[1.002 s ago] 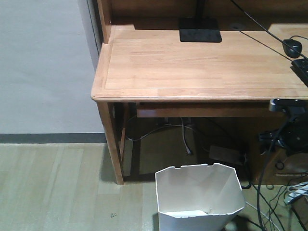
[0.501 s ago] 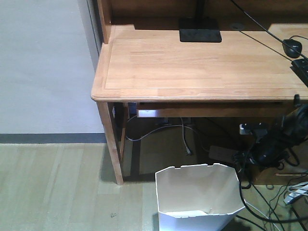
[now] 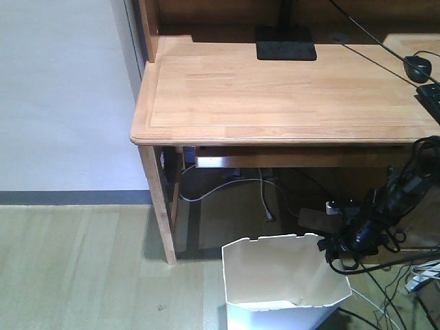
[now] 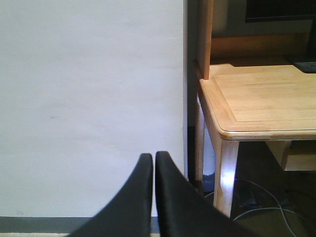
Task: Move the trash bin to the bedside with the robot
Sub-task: 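Lower the right gripper down to the rim of the white trash bin, then close the right gripper on the bin rim and drag it out from under the desk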
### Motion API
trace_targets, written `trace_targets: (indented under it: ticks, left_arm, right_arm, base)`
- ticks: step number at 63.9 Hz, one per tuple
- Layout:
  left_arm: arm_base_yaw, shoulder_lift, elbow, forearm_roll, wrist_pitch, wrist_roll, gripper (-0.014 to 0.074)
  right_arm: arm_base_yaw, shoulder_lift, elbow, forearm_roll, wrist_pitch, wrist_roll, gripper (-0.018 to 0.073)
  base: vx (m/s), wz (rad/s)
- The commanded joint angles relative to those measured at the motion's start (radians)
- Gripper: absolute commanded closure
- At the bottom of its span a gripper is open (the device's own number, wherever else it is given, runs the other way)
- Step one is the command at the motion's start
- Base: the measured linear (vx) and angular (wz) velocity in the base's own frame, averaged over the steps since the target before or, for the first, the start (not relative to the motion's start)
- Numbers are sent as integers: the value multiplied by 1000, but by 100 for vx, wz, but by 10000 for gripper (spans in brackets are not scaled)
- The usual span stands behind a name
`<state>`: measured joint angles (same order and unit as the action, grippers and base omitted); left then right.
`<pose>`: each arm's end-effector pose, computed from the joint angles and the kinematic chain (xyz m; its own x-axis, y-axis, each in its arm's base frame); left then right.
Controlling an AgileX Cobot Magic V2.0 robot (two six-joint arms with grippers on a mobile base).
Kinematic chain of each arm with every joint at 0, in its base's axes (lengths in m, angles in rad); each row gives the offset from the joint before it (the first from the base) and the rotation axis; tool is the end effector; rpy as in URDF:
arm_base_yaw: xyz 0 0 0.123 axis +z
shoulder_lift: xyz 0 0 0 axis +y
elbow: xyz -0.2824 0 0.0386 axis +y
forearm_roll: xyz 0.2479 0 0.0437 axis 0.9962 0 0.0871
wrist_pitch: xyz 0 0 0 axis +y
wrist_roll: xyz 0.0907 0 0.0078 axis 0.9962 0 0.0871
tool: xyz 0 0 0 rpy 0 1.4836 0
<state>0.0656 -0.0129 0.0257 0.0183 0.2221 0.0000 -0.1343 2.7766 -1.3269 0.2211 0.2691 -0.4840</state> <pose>0.0554 0.0040 0.1850 -0.1480 0.0082 -0.9889 -0.0669 0.9976 0.0182 0.3434 -0.0410 -0.1438 -0.9901 -0.1355 0.0370 -0.1327 0.9886 0.0707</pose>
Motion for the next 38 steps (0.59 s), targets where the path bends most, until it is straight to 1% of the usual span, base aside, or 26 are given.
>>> trace_targets:
  ticks: [1, 14, 21, 25, 28, 29, 38]
  left_arm:
    - [1, -15, 19, -4, -71, 0, 603]
    - [1, -15, 19, -4, -71, 0, 603]
    - [1, -15, 19, -4, -71, 0, 603]
    - [1, -15, 19, -4, -71, 0, 603]
    - [1, -15, 19, -4, -71, 0, 603]
    - [1, -15, 19, -4, -71, 0, 603]
    - [1, -15, 19, -4, -71, 0, 603]
  right_arm:
    - [-4, 0, -75, -22, 19, -12, 26]
    - [-4, 118, -213, -61, 90, -12, 30]
    - [-4, 167, -281, -65, 130, -5, 78]
    - [-4, 188, -311, -65, 149, 0, 155]
    - [-4, 205, -336, -65, 164, 1, 230]
    - [-4, 210, -343, -65, 169, 4, 272]
    - [-4, 248, -394, -63, 215, 35, 550]
  base:
    - [0, 0]
    - [0, 0]
    - [0, 0]
    - [0, 0]
    - [0, 0]
    - [0, 0]
    - [0, 0]
